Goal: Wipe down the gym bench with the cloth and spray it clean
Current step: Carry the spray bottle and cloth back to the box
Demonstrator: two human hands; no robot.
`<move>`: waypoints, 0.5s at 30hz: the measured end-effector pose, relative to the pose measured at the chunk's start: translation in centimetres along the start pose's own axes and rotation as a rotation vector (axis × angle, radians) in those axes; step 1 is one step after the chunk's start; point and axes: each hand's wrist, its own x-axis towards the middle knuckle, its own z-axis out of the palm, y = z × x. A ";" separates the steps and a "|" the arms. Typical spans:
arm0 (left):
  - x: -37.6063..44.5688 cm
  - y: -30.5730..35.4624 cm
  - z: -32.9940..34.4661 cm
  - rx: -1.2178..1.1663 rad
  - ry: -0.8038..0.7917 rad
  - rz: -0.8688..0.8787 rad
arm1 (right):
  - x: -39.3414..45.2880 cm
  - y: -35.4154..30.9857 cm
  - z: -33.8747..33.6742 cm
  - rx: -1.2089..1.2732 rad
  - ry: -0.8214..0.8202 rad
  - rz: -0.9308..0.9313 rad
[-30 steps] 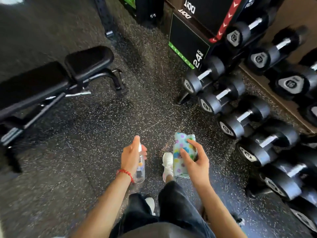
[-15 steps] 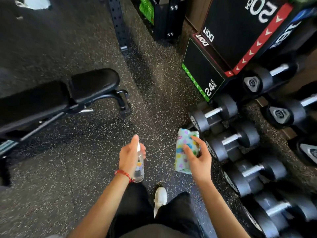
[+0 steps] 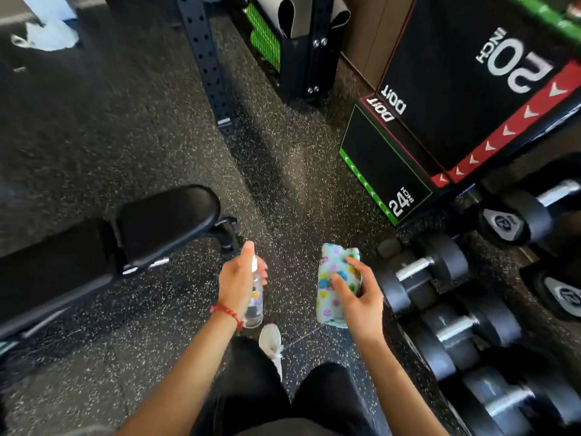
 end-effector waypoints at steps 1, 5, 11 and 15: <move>1.7 0.6 0.2 0.002 -0.008 0.003 | 1.3 -0.1 0.9 0.015 0.007 0.000; 7.2 3.0 1.4 -0.076 -0.028 -0.027 | 6.0 -1.5 3.0 0.045 0.023 0.018; 14.5 5.6 6.1 -0.053 -0.057 -0.068 | 14.9 -3.8 3.9 0.046 0.015 0.028; 19.5 9.0 10.5 -0.025 -0.048 -0.053 | 22.5 -6.1 4.1 0.072 0.000 0.035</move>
